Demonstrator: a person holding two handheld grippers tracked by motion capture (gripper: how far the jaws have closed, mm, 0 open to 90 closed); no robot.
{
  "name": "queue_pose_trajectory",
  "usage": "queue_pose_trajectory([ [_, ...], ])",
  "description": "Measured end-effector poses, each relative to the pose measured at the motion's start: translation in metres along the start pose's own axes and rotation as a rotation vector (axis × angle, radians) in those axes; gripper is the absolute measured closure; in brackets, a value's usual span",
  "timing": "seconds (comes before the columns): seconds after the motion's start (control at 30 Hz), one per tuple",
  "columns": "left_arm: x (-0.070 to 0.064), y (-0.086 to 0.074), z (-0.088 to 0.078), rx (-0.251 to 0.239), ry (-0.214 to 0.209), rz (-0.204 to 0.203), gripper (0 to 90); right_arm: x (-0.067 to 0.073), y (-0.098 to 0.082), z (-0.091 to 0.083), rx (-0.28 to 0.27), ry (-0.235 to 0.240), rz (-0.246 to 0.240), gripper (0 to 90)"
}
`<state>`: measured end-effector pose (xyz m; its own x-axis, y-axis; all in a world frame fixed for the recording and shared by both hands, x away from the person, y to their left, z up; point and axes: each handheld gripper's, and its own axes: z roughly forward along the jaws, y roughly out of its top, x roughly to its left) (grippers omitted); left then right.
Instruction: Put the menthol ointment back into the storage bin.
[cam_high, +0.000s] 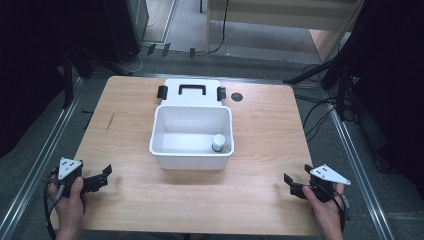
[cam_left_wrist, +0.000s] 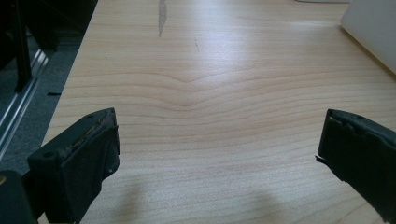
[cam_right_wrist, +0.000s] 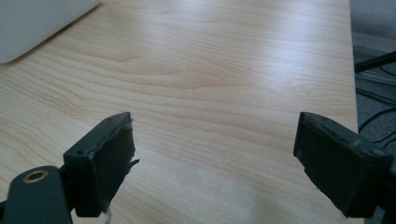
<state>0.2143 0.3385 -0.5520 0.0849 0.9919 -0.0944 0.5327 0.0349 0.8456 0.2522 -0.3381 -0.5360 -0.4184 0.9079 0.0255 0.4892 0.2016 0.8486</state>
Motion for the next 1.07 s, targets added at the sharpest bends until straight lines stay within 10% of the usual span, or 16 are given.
queue_pose_trajectory([
  [0.6,-0.001,0.000,0.000,-0.004,0.009,0.012,0.0,-0.009,-0.027,-0.026,-0.220,-0.088,0.155,13.1],
  [1.07,-0.001,0.000,0.000,0.001,0.007,0.013,0.0,-0.011,-0.027,-0.025,-0.201,-0.077,0.166,15.0],
])
